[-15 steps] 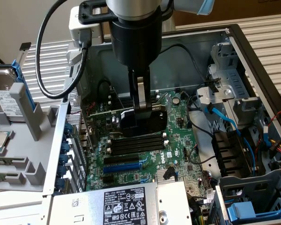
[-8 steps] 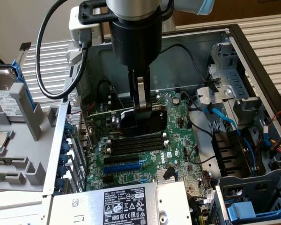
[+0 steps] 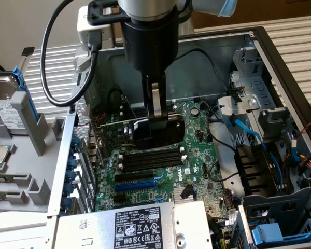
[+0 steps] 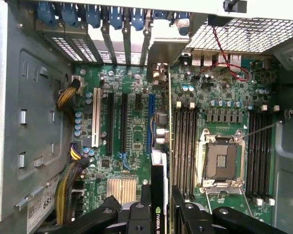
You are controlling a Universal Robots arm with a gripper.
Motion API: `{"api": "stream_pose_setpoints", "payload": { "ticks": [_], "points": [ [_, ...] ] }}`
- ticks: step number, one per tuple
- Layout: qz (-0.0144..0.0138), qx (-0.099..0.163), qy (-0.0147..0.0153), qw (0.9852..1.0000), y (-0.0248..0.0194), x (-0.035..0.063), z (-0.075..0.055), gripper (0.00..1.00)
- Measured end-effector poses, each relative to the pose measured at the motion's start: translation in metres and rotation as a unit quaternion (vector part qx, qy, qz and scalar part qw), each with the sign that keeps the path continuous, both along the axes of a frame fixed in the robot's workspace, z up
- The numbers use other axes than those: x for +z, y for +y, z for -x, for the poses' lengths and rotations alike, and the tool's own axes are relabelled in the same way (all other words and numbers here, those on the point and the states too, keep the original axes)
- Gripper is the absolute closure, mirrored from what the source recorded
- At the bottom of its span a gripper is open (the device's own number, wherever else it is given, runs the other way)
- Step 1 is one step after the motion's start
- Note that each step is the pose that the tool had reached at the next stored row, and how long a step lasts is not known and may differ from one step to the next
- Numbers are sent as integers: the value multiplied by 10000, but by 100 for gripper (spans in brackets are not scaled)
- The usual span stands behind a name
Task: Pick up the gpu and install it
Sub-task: 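Insert the gpu into the slot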
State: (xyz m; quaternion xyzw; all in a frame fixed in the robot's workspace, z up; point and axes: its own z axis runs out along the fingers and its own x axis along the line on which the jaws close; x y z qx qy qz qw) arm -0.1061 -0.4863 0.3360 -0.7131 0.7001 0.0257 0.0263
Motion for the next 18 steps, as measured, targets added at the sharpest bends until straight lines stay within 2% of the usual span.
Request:
{"api": "stream_pose_setpoints", "payload": {
  "ticks": [11,18],
  "points": [
    [-2,-132,1,9999,15,-63,69,74],
    [-15,-145,12,9999,15,-87,96,74]
  ]
}}
